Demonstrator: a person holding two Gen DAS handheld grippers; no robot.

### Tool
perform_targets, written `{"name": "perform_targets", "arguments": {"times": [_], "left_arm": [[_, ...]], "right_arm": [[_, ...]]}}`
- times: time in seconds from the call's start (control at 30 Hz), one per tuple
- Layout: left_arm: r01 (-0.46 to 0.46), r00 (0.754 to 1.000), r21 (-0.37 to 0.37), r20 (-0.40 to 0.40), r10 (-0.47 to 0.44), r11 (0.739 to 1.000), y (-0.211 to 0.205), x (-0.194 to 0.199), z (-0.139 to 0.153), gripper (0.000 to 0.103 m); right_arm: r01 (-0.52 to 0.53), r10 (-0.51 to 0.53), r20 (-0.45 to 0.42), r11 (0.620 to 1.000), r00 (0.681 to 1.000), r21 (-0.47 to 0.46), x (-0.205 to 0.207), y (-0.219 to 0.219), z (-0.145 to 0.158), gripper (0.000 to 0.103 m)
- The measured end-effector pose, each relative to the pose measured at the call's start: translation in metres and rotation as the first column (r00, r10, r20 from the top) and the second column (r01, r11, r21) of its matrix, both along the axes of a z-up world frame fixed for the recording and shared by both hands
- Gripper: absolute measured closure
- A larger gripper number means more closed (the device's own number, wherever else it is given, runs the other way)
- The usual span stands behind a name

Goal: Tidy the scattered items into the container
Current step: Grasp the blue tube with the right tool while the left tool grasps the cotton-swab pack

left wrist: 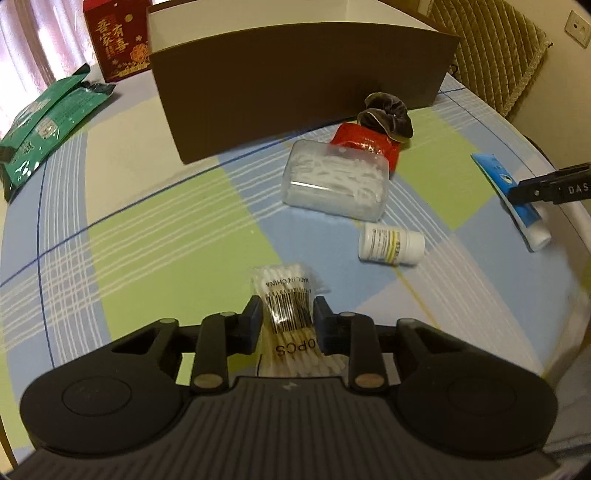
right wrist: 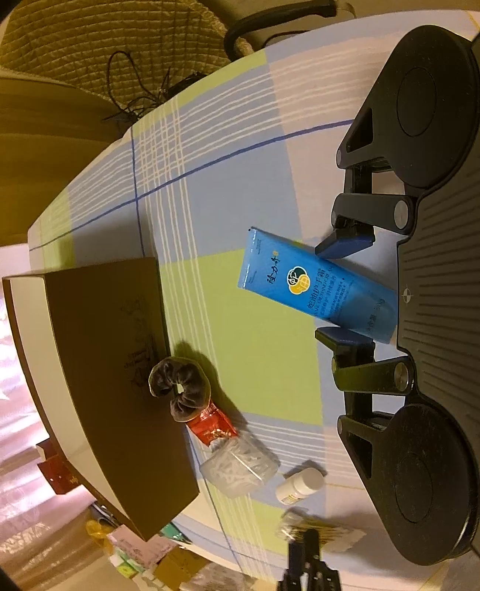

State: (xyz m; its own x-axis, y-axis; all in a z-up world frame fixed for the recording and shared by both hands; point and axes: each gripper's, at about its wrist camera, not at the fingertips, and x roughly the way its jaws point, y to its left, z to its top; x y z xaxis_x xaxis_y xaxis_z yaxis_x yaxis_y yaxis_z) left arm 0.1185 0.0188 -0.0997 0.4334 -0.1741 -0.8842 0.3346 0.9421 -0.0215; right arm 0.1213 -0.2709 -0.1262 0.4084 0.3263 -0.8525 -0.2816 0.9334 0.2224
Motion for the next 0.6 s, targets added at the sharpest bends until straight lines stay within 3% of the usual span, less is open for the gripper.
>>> {"name": "perform_targets", "arguments": {"times": [0.03,0.17,0.27,0.33,0.43,0.6], "left_arm": [[-0.014,1.0,-0.001,0.0,0.014,1.0,0.0,0.001,0.0,0.053],[-0.046,0.999,-0.004,-0.014,0.046,0.999,-0.008,0.003,-0.006,0.051],[-0.031,0.999,0.028,-0.022,0.031,0.999,-0.015,-0.002,-0.015,0.06],[-0.012,1.0,0.031,0.0,0.012,0.999,-0.016,-0.009,-0.015,0.073],[-0.016,1.0,0.028,0.0,0.016,0.999,-0.012,-0.012,-0.013,0.079],[-0.04,0.999,0.031,-0.004,0.04,0.999,-0.002,-0.014,-0.011,0.08]], "right_arm": [[0.006,-0.006,-0.004,1.0,1.0,0.002,0.0,0.0,0.0,0.055],[0.014,-0.014,-0.007,1.0,1.0,-0.008,0.0,0.002,-0.001,0.055],[0.013,-0.013,-0.005,1.0,1.0,-0.017,-0.003,0.004,0.0,0.055],[0.019,-0.019,-0.007,1.0,1.0,-0.015,-0.005,0.005,0.0,0.055],[0.028,-0.028,-0.009,0.999,1.0,-0.016,-0.008,0.006,0.001,0.055],[0.02,-0.021,-0.011,0.999,1.0,-0.05,-0.013,0.016,-0.001,0.055]]}}
